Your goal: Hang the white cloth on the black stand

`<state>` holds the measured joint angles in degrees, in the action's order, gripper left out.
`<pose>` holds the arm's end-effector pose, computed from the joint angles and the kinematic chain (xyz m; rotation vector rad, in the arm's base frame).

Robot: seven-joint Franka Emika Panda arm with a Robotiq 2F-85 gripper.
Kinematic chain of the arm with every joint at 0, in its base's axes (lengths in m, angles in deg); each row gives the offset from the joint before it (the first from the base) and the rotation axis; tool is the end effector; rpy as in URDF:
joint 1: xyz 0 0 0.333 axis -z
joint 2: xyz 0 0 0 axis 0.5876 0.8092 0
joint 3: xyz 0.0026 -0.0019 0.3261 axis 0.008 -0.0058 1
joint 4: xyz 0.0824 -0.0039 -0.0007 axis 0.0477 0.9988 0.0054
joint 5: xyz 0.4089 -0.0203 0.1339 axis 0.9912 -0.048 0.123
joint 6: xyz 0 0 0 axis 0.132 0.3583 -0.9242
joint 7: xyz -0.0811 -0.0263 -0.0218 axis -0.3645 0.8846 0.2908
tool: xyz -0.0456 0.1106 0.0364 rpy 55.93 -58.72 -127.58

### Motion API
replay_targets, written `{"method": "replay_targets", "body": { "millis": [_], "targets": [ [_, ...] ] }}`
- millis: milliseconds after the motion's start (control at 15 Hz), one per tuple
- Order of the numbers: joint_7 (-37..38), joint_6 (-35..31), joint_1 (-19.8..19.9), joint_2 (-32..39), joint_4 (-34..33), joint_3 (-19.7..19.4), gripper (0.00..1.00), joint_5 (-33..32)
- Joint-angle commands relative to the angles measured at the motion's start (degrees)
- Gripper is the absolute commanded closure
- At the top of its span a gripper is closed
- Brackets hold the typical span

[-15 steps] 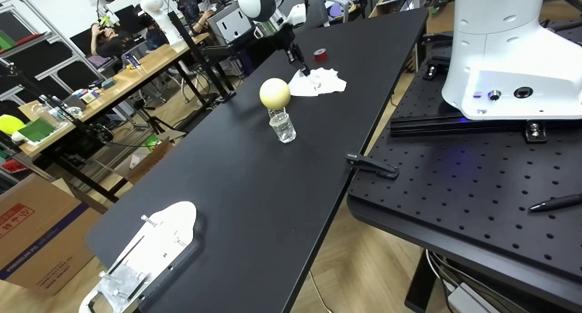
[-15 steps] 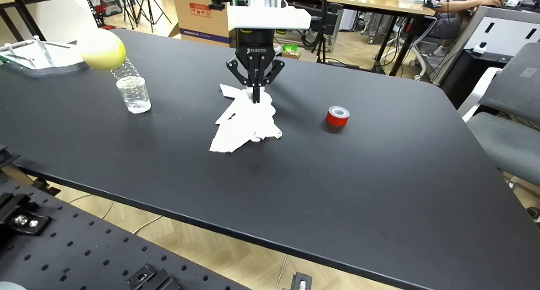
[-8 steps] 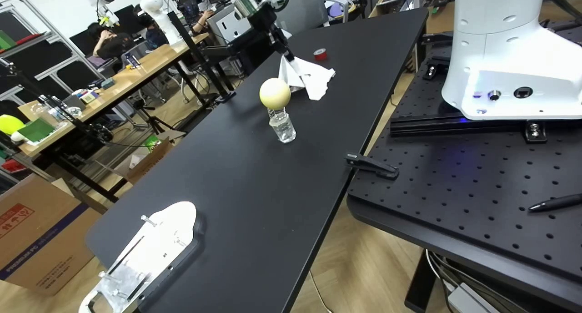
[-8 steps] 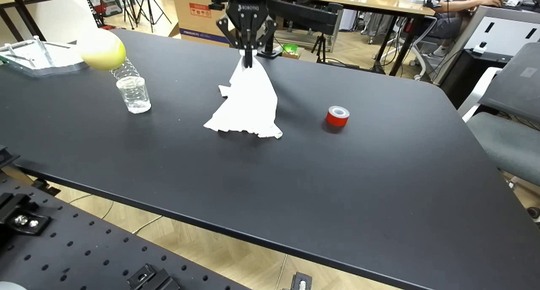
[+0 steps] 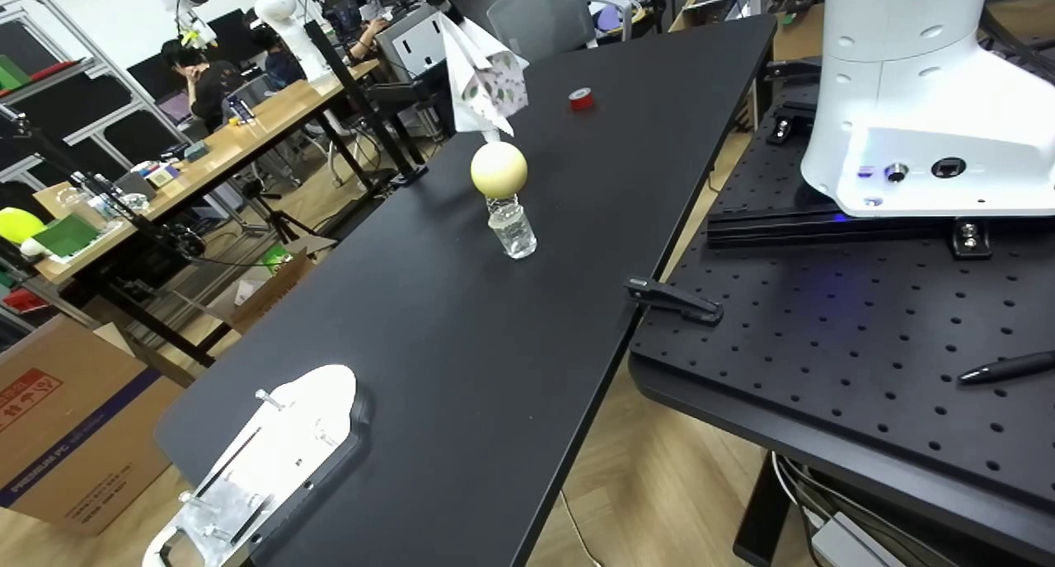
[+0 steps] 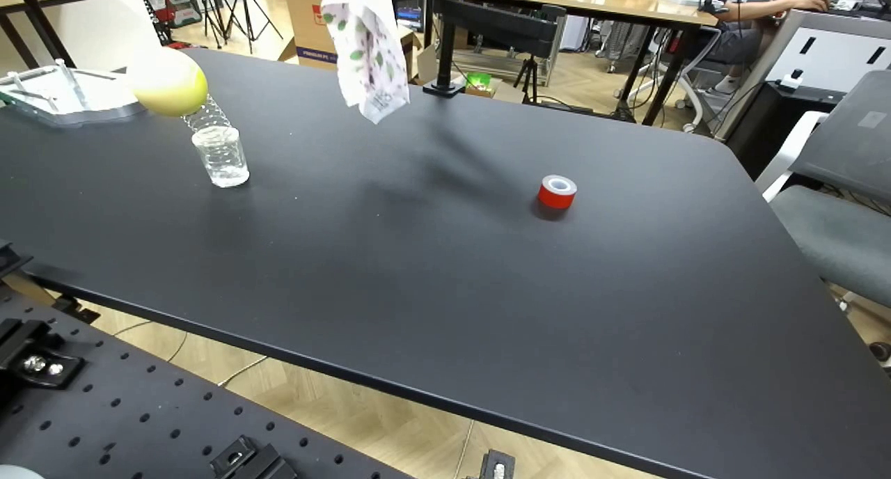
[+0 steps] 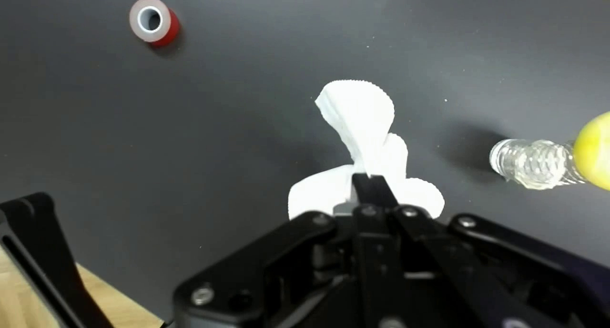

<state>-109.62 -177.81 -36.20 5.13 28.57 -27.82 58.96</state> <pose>0.5998 0.0430 0.3990 2.8231 1.0536 -0.2374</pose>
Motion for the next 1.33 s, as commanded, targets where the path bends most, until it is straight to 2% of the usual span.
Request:
{"method": "replay_targets", "body": {
  "millis": [0,133,333,933,1267],
  "targets": [
    [1.08,8.16,-2.0,-0.42,-8.49,0.03,1.0,-0.43],
    [1.06,11.08,-2.96,0.85,-12.94,0.22,1.0,-0.89],
    [2.06,11.96,-3.76,3.78,-18.5,0.22,1.0,-0.92],
    [5.57,14.89,-5.07,20.59,-37.27,0.27,1.0,-1.26],
    [4.77,18.88,-6.42,25.1,-41.78,0.44,1.0,-1.14]
  ]
}}
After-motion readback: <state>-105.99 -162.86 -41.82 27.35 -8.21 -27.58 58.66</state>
